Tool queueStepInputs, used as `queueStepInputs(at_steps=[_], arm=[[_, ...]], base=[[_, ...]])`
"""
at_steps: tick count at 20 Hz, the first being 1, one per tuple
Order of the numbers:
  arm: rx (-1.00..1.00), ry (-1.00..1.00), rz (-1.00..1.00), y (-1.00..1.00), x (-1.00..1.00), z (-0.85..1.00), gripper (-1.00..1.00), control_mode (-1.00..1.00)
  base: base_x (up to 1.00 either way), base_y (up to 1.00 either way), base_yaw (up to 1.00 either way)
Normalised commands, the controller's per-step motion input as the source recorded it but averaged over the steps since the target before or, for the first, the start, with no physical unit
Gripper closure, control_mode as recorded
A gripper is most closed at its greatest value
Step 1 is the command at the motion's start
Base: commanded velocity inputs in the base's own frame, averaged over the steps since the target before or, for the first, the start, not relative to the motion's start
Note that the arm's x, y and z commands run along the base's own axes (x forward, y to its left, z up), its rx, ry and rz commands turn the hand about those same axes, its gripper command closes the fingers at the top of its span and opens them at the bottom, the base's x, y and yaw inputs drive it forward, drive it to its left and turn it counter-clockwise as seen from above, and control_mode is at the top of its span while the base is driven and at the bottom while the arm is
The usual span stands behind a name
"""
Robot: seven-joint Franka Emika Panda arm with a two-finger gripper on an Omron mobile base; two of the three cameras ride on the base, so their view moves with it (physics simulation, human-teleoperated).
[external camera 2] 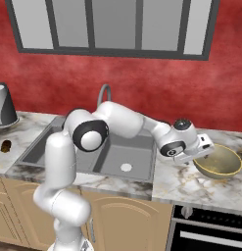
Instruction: Remove the sweet potato and carrot from the sink. Then move the bowl and cup from the counter to the sink for washing.
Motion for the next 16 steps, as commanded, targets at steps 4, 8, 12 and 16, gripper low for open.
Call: queueStepInputs(at_steps=[4, 8, 12, 16], arm=[[0.0, 0.0, 0.0, -0.07, 0.12, -0.11, -1.0, -1.0], [0.0, 0.0, 0.0, -0.06, 0.1, -0.11, -1.0, -1.0], [0.0, 0.01, 0.0, -0.04, 0.12, -0.13, -1.0, -1.0], [0.0, 0.01, 0.0, -0.03, 0.13, -0.14, -1.0, -1.0]], base=[[0.0, 0.0, 0.0], [0.0, 0.0, 0.0], [0.0, 0.0, 0.0], [0.0, 0.0, 0.0]])
